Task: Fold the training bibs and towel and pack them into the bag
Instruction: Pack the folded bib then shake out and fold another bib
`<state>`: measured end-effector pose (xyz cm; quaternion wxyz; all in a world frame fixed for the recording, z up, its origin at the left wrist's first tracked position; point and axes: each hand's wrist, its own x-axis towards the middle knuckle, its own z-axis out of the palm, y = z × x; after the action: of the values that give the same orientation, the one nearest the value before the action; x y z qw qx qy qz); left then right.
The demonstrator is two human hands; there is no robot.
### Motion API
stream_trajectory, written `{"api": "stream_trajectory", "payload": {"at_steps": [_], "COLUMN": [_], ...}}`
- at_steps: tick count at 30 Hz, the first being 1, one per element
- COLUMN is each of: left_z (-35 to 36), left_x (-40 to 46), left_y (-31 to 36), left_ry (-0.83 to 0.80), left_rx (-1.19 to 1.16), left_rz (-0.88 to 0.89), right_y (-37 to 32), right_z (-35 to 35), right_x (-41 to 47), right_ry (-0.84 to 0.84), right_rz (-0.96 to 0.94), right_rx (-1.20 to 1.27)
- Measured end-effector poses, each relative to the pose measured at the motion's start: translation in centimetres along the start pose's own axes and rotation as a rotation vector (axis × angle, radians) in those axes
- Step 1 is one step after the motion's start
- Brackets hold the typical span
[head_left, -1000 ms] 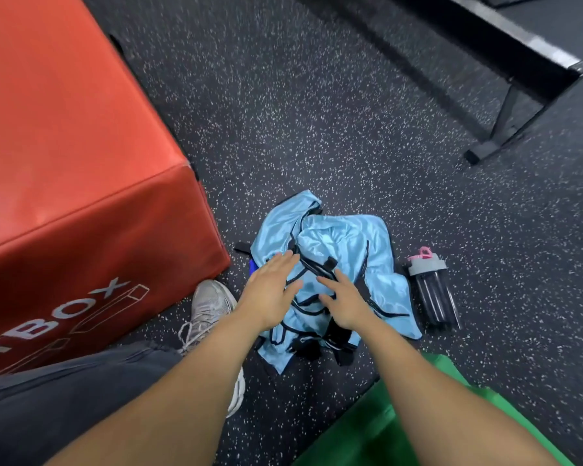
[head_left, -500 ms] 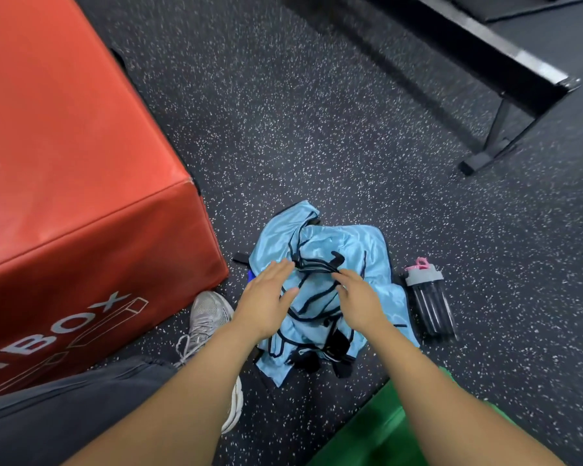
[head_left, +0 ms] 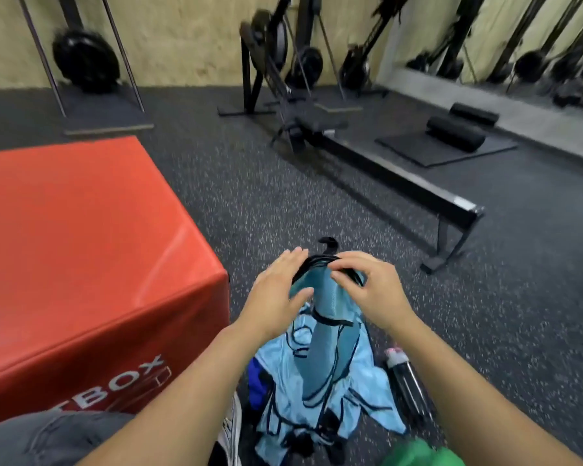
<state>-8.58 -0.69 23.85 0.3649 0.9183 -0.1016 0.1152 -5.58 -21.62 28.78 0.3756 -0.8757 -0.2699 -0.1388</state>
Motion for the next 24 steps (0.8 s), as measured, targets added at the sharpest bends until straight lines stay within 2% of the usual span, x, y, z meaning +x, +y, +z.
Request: {"api": "stream_trajectory", "payload": {"at_steps": [5,9,16,24], "left_z": [-9.3,-18.9,-34.3,-45.8], "left_x": [1.3,0.2,-5.3,-12.7], "left_y": [4.8,6.4,10.9,14.3], "left_ry": [0.102,0.217,0.429,0.575], "left_rx": [-0.035,-0.025,0.085,0.194], "left_rz": [-0.032,-0.059,-0.013,0.001], "right_y": [-8.3,-13.5,-24.0,-32.9], "right_z": [-4.5,-6.9,-8.9,-10.2], "right_x": [4.1,7.4,11.0,13.5], "right_ry": [0.009,0.016,-0.076,-0.139], "right_rz": [-0.164,-0.180,-0.326,-0.415], "right_rx": [0.053,0.107,0.099,0.019]}}
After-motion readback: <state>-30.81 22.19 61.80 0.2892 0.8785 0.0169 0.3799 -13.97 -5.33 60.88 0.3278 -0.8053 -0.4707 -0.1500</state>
